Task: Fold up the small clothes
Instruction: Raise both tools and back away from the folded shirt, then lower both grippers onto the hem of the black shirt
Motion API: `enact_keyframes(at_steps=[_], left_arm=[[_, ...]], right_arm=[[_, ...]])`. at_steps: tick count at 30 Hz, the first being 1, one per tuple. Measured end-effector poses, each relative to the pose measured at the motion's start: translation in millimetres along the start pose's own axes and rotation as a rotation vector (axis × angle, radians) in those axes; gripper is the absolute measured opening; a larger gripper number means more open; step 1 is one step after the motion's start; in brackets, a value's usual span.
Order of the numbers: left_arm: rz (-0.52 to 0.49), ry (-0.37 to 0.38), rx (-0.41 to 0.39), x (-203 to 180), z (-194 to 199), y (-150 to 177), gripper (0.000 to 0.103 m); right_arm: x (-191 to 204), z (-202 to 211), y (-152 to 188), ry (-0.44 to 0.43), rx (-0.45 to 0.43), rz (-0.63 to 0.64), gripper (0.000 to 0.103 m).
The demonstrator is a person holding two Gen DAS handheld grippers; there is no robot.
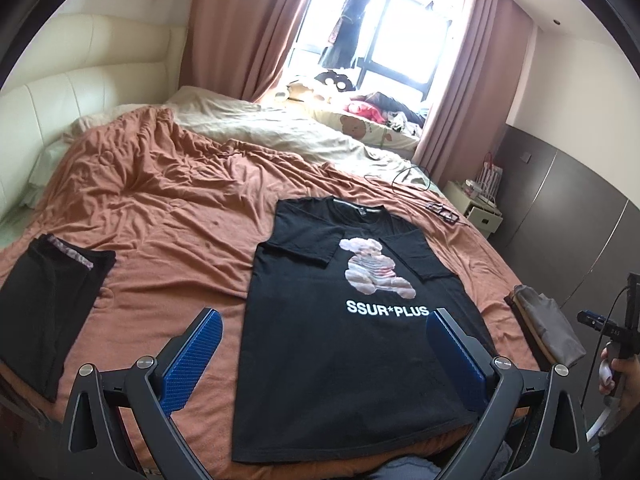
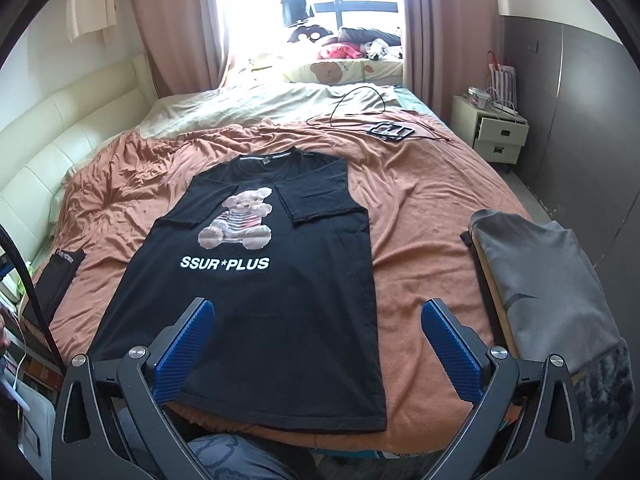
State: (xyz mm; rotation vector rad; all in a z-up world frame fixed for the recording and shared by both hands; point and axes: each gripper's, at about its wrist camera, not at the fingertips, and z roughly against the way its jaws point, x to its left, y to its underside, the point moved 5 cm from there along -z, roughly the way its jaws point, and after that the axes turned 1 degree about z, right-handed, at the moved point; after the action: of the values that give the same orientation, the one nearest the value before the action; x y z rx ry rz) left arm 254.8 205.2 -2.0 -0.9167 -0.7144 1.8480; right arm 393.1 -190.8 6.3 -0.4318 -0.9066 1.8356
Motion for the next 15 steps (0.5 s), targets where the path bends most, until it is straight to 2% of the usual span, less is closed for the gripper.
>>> enact_keyframes(at_steps=[9,12,15], left_arm=[[-0.026,-0.003,0.049,16,-1,57,0.102],[-0.002,-0.004,0.049,26,0,70,0.102],[0.002,-0.043,0.038,37,1,83,0.102]], right_arm=[[-5,-1,30,-0.019,0.007,-0.032,0.103],[-10,-3,42,-0.013,0.005,-0.043,0.103],[-18,-8,54,-0.005,0.008,-0.063,0.103]])
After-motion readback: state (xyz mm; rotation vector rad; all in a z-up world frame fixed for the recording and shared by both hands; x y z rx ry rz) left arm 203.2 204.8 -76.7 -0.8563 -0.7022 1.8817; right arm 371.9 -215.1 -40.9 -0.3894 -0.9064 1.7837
